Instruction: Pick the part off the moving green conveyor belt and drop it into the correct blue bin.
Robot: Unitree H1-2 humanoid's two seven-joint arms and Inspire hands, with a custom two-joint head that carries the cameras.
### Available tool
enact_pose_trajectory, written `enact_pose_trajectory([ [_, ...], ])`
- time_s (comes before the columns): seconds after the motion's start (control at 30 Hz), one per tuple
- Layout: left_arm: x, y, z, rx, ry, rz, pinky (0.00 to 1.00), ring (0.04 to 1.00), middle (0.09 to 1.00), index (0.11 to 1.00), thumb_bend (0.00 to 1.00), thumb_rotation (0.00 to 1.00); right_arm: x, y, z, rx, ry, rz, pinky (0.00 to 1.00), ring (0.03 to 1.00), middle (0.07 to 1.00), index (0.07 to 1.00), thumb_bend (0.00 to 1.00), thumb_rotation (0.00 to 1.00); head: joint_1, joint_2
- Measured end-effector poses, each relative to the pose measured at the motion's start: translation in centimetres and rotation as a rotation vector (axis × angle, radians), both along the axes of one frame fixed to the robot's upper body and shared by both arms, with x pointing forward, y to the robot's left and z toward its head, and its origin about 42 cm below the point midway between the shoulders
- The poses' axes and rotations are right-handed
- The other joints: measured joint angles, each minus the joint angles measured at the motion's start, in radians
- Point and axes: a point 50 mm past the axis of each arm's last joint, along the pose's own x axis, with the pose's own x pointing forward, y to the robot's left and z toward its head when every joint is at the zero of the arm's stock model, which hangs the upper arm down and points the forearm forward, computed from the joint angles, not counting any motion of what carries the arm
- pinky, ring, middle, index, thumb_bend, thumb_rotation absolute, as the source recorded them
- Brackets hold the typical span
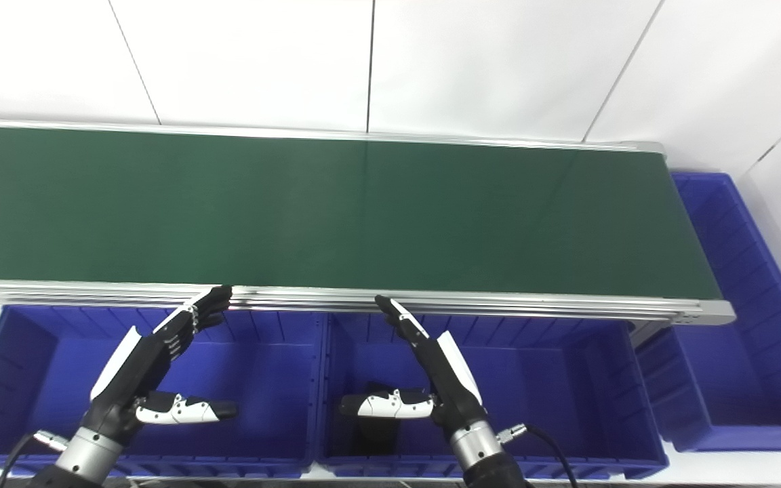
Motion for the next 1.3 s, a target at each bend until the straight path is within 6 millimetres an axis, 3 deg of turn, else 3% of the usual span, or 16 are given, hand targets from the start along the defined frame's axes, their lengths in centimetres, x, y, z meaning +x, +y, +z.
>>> enact_pose_trajectory([
  [0.73,0.0,0.0,0.0,-0.001,0.002,0.0,0.88,0.904,0.917,0.899,0.86,0.28,0.0,0.0,0.0,0.001,0.0,0.0,0.93,0.928,0.934,0.945,1.0,0.35,0.009,0.002],
  [0.8,0.0,0.0,0.0,-0.001,0.002,0.0,0.87,0.902,0.917,0.899,0.87,0.29,0.0,0.0,0.0,0.0,0.0,0.0,0.93,0.929,0.934,0.95,1.0,0.36,0.051,-0.002],
  [0.83,0.0,0.0,0.0,0.0,0.002,0.0,0.87,0.9,0.916,0.898,0.87,0.29,0.0,0.0,0.0,-0.002,0.0,0.0,0.93,0.934,0.936,0.953,0.99,0.36,0.12,-0.011],
  [0.9,-0.1,-0.2,0.0,-0.003,0.002,0.0,0.88,0.909,0.917,0.892,0.89,0.29,-0.1,-0.3,0.0,-0.007,0.002,0.006,0.94,0.946,0.942,0.96,0.98,0.36,0.121,-0.011],
  [0.93,-0.1,-0.3,-0.1,-0.007,0.003,0.001,0.88,0.909,0.917,0.891,0.89,0.28,-0.1,-0.5,-0.1,-0.011,0.004,0.008,0.94,0.948,0.942,0.961,0.98,0.36,0.208,-0.029],
  [0.97,-0.1,-0.6,-0.1,-0.012,0.003,0.002,0.87,0.902,0.914,0.887,0.9,0.3,-0.2,-0.9,-0.1,-0.018,0.008,0.01,0.94,0.946,0.941,0.962,0.98,0.36,0.224,-0.032],
  [1.0,-0.2,-1.0,-0.2,-0.019,0.004,0.004,0.86,0.9,0.913,0.886,0.91,0.31,-0.3,-1.3,-0.2,-0.021,0.01,0.011,0.94,0.945,0.941,0.962,0.98,0.36,0.317,-0.058],
  [1.03,-0.3,-1.5,-0.3,-0.014,0.003,0.003,0.85,0.889,0.907,0.883,0.91,0.32,-0.5,-1.9,-0.2,-0.022,0.013,0.01,0.95,0.95,0.945,0.967,0.98,0.36,0.318,-0.058],
  [1.07,-0.4,-2.0,-0.3,-0.01,0.001,0.004,0.83,0.869,0.896,0.876,0.92,0.31,-0.6,-2.4,-0.2,-0.023,0.011,0.009,0.96,0.957,0.945,0.972,0.97,0.35,0.434,-0.108],
  [1.13,-0.6,-3.3,-0.6,-0.006,0.0,0.0,0.82,0.858,0.889,0.871,0.92,0.31,-0.9,-3.5,-0.2,-0.017,0.005,0.008,0.97,0.959,0.94,0.971,0.97,0.33,0.46,-0.124],
  [1.2,-0.8,-4.3,-1.1,-0.015,0.004,-0.002,0.82,0.856,0.887,0.871,0.92,0.3,-1.0,-4.1,-0.1,-0.018,0.0,0.01,0.98,0.965,0.942,0.972,0.97,0.29,0.502,-0.164],
  [1.3,-0.9,-4.9,-1.5,-0.006,0.003,-0.01,0.81,0.862,0.892,0.875,0.92,0.31,-1.0,-4.2,0.0,-0.004,-0.008,0.013,0.99,0.97,0.943,0.973,0.97,0.27,0.506,-0.175],
])
